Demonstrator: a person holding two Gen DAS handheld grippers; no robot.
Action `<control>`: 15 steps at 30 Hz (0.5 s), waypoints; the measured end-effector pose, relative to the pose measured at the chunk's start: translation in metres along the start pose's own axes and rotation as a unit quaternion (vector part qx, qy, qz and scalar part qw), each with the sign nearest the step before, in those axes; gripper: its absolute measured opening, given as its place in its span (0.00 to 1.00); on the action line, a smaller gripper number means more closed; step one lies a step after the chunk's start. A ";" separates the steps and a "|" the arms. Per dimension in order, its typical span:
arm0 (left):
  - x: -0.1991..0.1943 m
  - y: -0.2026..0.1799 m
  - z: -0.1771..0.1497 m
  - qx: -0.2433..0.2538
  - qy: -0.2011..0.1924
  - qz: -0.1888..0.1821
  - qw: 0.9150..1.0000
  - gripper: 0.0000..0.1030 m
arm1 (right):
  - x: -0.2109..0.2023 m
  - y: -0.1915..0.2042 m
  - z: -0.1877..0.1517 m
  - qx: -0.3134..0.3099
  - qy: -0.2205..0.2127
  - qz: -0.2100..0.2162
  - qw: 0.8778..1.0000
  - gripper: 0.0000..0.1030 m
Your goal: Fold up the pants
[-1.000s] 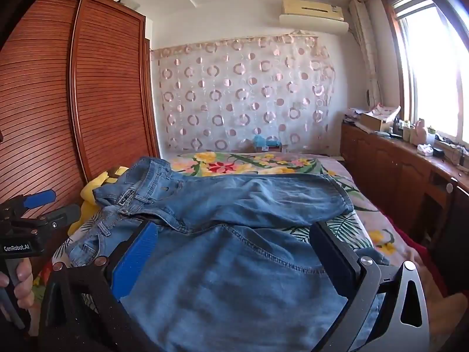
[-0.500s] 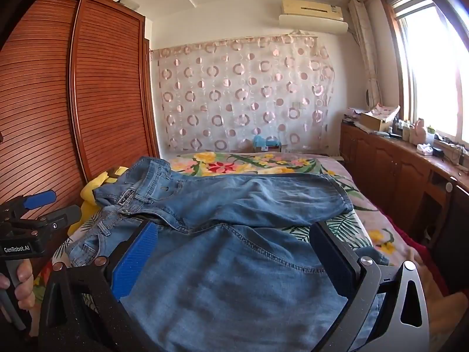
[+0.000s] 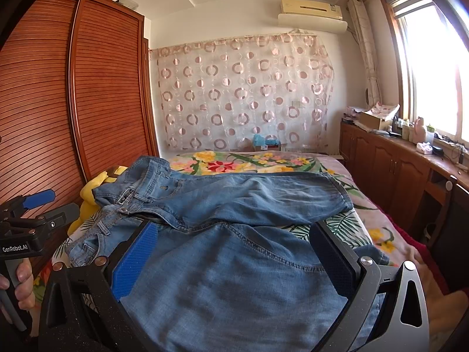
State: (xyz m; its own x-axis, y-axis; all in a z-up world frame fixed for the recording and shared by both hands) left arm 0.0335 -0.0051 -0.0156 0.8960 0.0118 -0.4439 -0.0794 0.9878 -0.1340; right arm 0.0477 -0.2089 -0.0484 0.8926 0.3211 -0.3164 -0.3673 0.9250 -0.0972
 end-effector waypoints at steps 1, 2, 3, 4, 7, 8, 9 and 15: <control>0.000 0.001 0.000 0.000 0.000 -0.001 1.000 1.00 | -0.001 0.000 0.000 0.000 0.000 -0.001 1.000 1.00; 0.000 0.000 0.000 -0.001 0.000 -0.001 1.000 1.00 | 0.000 0.000 0.000 0.000 0.000 -0.001 1.000 1.00; 0.000 0.000 0.000 -0.001 0.000 -0.001 1.000 1.00 | 0.000 0.000 0.000 0.000 0.000 -0.001 1.000 1.00; 0.000 0.000 0.000 0.000 0.000 -0.001 1.000 1.00 | 0.000 0.001 0.000 0.000 0.000 -0.001 1.000 1.00; 0.000 0.001 0.000 0.000 -0.001 -0.001 1.000 1.00 | 0.000 0.001 0.000 -0.001 0.001 -0.002 1.000 1.00; 0.000 0.001 0.000 -0.001 0.000 -0.001 1.000 1.00 | 0.000 0.002 0.000 -0.001 0.001 -0.002 1.000 1.00; 0.000 0.001 0.000 -0.001 -0.001 -0.001 1.000 1.00 | 0.000 0.002 0.000 0.000 0.001 -0.001 1.000 1.00; 0.000 0.000 0.002 0.000 -0.002 0.000 1.000 1.00 | 0.000 0.003 0.001 -0.002 -0.001 -0.002 1.000 1.00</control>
State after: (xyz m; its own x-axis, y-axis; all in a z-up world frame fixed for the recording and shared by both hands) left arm 0.0344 -0.0045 -0.0144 0.8981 0.0120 -0.4397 -0.0790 0.9878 -0.1344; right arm 0.0470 -0.2063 -0.0482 0.8945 0.3184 -0.3139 -0.3650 0.9255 -0.1012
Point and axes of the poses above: each gripper's, at about its wrist camera, not at the fingertips, and x roughly the way its jaws point, y to its left, z to its top, the point moved 4 cm from there along x, roughly the way its jaws point, and after that the axes turned 8 degrees about -x, right-handed, at the moved point
